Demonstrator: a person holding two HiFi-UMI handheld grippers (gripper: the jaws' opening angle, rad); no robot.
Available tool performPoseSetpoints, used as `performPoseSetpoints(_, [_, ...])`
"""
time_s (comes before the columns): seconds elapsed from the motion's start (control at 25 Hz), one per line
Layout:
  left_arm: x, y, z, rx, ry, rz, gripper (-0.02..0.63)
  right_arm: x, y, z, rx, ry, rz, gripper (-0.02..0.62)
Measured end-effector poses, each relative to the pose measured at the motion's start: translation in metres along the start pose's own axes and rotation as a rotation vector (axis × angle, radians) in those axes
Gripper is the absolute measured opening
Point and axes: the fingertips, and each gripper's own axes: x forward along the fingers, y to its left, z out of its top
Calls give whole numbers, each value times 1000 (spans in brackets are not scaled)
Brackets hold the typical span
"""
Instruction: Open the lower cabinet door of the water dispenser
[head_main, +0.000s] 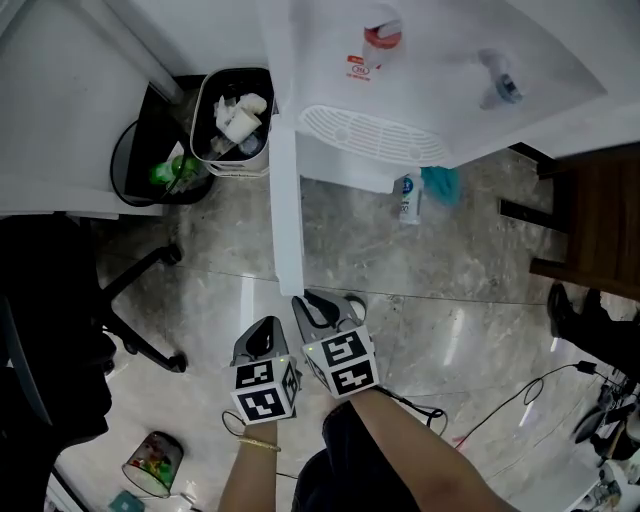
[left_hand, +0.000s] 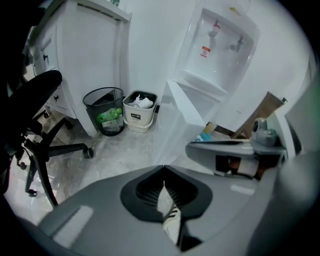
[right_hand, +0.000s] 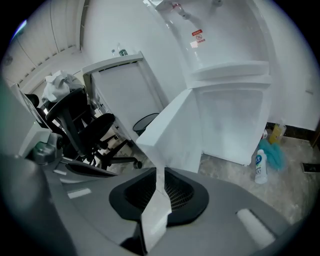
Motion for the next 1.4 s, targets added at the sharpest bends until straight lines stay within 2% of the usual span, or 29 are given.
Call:
performPoseSetpoints(0.24, [-8, -19, -1, 1, -1, -37, 6, -26, -9, -9, 19, 14, -59, -6])
performPoseSetpoints(0.6, [-27, -68, -7, 62, 19, -126, 6, -89, -21, -24, 107, 9, -110, -6])
performPoseSetpoints(0.84, [-26, -77, -9, 82, 22, -127, 6, -100, -30, -37, 102, 37, -136, -6])
performPoseSetpoints(1.4, [-26, -78, -9, 87, 33, -125, 6, -99, -33, -32, 81, 39, -133, -6])
